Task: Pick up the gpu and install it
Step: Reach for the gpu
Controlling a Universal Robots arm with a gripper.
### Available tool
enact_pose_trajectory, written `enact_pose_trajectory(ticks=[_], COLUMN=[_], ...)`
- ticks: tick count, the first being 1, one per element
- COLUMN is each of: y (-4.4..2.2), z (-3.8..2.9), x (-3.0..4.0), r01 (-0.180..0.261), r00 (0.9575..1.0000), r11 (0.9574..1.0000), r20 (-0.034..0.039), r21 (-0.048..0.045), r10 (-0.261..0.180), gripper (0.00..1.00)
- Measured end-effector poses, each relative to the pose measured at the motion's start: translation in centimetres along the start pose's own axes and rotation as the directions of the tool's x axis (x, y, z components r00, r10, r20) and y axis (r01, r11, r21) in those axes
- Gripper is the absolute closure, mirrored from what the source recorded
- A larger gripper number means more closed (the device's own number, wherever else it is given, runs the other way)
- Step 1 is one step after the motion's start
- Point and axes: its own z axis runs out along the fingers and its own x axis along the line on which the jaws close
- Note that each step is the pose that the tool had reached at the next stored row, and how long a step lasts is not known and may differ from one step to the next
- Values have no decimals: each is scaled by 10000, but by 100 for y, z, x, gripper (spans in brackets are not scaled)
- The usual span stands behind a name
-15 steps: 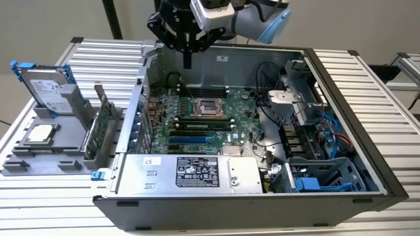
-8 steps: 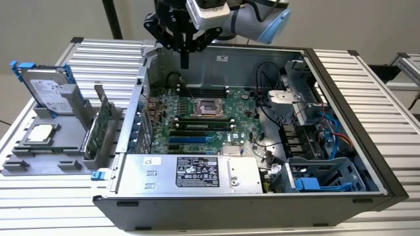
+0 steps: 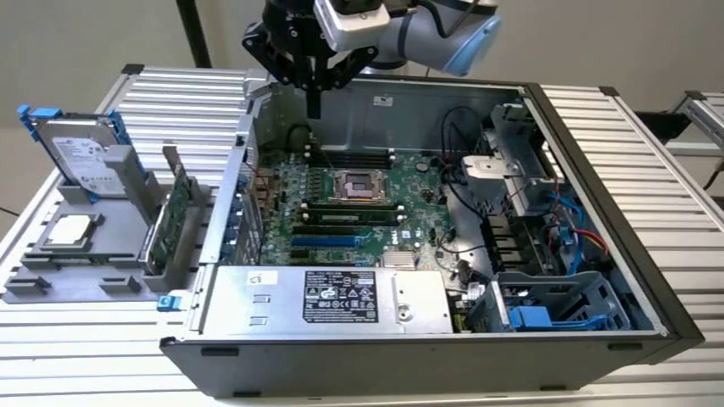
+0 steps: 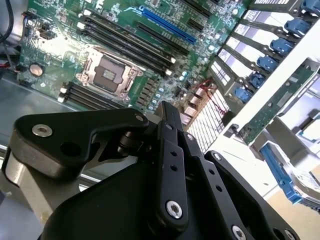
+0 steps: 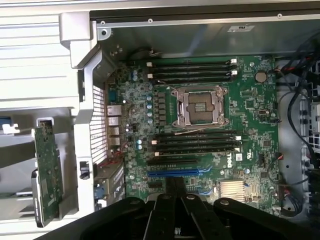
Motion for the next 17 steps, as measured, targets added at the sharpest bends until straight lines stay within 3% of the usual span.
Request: enact_pose_trajectory(ticks=[17], y=[-12], z=[-3], x=[135], r01=[0], r00=[10000], r11=[10000], r20=[0], r21=[0], r10=[0], gripper=[100])
